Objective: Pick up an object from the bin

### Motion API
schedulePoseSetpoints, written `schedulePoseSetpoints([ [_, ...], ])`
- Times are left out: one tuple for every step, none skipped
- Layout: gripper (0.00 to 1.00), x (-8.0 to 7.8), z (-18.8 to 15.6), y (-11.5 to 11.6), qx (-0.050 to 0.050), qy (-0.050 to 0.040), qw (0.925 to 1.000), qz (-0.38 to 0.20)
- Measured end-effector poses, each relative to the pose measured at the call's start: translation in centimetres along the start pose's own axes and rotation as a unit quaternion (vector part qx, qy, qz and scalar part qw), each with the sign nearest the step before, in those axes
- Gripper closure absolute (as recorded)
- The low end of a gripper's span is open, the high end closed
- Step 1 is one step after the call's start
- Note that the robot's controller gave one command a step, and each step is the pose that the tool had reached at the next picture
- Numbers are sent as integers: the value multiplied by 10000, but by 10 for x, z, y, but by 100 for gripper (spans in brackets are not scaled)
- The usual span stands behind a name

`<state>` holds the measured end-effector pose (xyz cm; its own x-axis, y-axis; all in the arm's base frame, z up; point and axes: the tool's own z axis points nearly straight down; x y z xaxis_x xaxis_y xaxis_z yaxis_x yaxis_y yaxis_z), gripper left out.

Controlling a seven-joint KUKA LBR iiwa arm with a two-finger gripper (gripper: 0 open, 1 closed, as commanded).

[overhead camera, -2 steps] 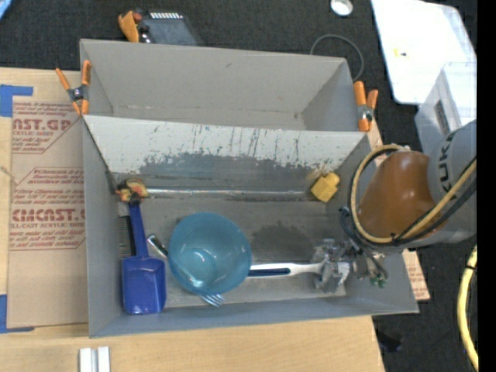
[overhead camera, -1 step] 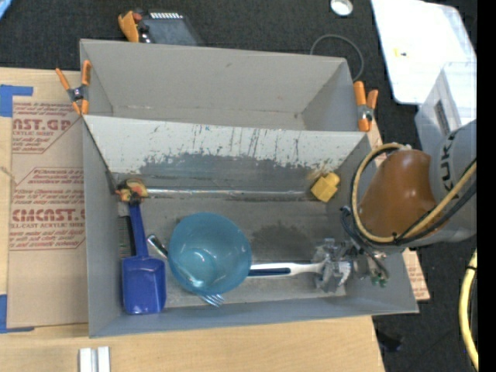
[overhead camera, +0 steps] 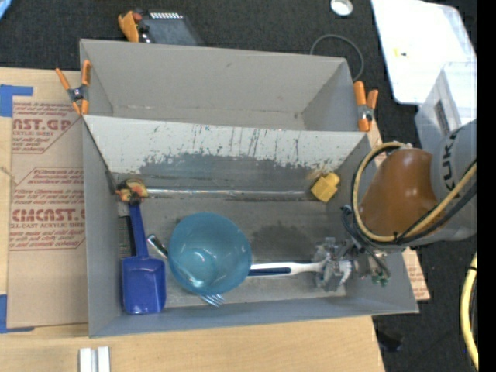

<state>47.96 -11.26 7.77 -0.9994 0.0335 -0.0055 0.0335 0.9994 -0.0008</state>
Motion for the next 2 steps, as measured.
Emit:
schedulePoseSetpoints([
  [100,0,-4,0,-1,4,10000,1],
  [100,0,-8,0,-1,2,10000,0],
])
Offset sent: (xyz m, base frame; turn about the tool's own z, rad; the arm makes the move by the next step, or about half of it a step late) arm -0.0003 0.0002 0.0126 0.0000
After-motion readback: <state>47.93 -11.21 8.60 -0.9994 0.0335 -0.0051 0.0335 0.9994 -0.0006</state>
